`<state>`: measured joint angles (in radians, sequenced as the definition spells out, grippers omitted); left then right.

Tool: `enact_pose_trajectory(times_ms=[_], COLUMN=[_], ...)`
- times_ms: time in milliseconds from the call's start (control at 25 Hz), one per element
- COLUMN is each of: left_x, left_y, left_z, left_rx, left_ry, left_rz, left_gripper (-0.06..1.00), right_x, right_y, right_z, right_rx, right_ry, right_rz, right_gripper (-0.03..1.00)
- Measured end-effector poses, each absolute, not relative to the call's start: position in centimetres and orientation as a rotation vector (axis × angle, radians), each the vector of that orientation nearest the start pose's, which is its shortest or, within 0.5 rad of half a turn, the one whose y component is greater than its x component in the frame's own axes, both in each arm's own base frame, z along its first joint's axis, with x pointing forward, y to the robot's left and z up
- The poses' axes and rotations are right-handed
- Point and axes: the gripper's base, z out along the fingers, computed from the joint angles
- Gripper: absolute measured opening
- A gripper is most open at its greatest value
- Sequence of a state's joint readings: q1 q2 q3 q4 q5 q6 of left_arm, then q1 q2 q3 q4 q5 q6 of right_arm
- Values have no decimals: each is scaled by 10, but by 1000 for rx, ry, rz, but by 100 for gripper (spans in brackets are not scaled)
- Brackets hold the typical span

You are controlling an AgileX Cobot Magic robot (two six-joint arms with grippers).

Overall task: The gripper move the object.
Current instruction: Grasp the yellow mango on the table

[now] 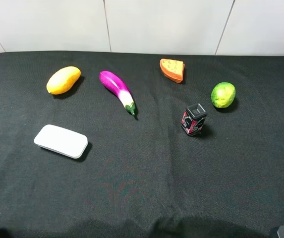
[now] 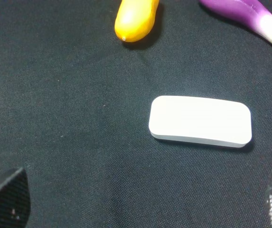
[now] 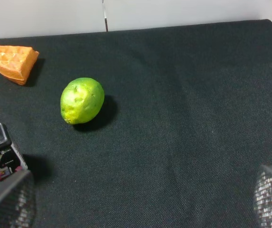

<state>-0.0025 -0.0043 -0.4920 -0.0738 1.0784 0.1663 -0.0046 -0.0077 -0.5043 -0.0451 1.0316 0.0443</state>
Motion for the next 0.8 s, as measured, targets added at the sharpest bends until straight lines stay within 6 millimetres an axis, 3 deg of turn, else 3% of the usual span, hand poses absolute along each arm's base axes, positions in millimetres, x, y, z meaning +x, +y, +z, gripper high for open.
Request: enact_pose_trajectory(times_ms=[800], left_x=[-6], left_y=[-6], left_z=[275], left_rx=[178], left_ry=[2051], left_rz=[10], left_gripper=[98], right_x=[-5], right_y=[-3], right_z=[281], right_rx=[51], right_ry=[2002], right_rz=[-28], right_gripper=[69])
